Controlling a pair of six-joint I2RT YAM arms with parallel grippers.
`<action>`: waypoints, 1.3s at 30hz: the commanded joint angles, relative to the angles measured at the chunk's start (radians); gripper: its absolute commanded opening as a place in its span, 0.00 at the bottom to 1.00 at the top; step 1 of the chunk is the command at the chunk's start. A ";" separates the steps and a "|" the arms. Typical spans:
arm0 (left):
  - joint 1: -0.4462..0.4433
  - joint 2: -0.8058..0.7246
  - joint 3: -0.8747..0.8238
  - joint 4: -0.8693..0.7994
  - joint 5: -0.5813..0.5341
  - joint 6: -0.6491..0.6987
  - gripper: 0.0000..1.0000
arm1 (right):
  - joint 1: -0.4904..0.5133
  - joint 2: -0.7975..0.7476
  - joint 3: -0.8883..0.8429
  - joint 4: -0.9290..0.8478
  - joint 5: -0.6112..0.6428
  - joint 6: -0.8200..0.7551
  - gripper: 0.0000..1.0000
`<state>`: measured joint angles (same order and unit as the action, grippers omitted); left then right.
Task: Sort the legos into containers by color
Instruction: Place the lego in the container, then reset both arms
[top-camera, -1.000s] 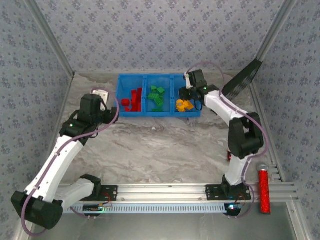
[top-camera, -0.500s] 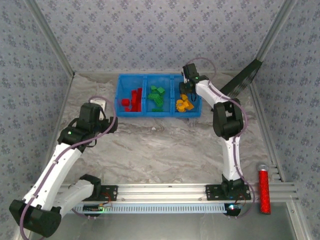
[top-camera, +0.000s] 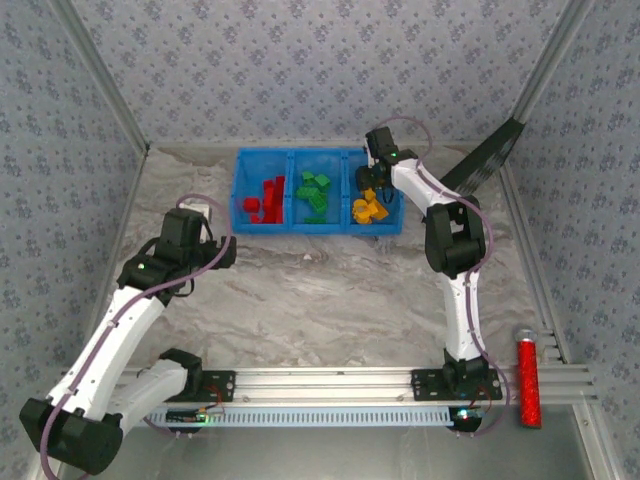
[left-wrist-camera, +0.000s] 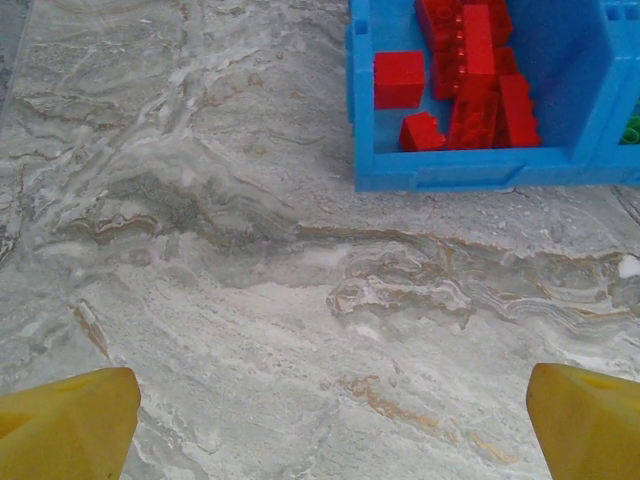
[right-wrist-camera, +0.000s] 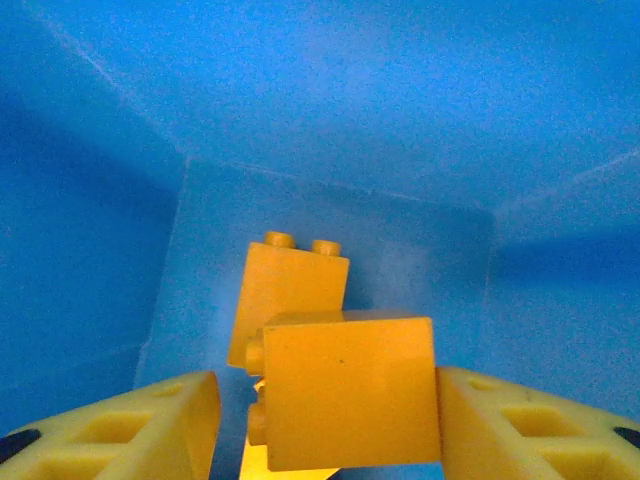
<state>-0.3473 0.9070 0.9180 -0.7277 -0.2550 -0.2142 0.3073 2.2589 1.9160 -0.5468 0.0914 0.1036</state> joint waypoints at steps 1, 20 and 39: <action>0.016 0.003 -0.019 0.042 -0.035 -0.027 0.99 | -0.013 -0.032 0.026 -0.042 -0.001 -0.008 0.60; 0.204 0.058 -0.093 0.350 -0.089 0.029 0.99 | -0.008 -0.297 -0.036 -0.084 -0.042 -0.032 0.68; 0.442 0.257 -0.510 1.150 0.052 -0.004 0.99 | -0.078 -0.935 -1.146 0.505 0.190 -0.072 1.00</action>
<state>0.0746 1.1065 0.4301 0.1497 -0.2626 -0.2184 0.2420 1.3155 0.8310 -0.1192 0.2024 0.0395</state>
